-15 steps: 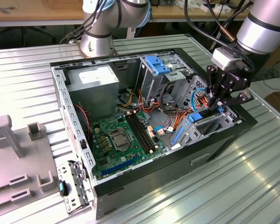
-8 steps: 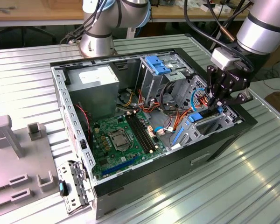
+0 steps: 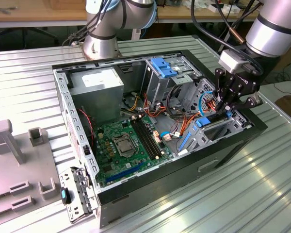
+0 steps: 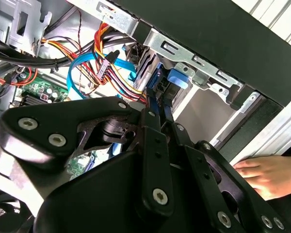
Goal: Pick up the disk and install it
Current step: 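Insert the first disk wire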
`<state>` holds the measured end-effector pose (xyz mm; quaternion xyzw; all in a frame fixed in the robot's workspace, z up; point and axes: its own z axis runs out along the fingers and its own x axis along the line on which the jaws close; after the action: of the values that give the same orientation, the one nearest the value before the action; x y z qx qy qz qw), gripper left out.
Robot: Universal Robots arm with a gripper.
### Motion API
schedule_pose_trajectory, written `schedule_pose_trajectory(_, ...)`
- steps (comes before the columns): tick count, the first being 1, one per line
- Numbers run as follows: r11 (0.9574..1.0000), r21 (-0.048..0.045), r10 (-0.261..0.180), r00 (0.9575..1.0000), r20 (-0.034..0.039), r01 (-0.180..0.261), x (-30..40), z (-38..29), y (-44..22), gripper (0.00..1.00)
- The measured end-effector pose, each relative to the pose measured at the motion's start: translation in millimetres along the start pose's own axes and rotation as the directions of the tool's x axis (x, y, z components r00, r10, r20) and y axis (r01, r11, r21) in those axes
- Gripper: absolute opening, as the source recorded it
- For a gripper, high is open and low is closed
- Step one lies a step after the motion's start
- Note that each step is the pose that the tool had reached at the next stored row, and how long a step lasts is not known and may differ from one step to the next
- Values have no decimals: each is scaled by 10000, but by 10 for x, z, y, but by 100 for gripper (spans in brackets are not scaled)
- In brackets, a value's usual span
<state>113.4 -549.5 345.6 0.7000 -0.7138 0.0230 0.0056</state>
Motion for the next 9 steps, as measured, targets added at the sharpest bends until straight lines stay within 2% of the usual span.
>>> schedule_pose_trajectory(9,9999,6,-151,9999,31,151,7,6,0,17)
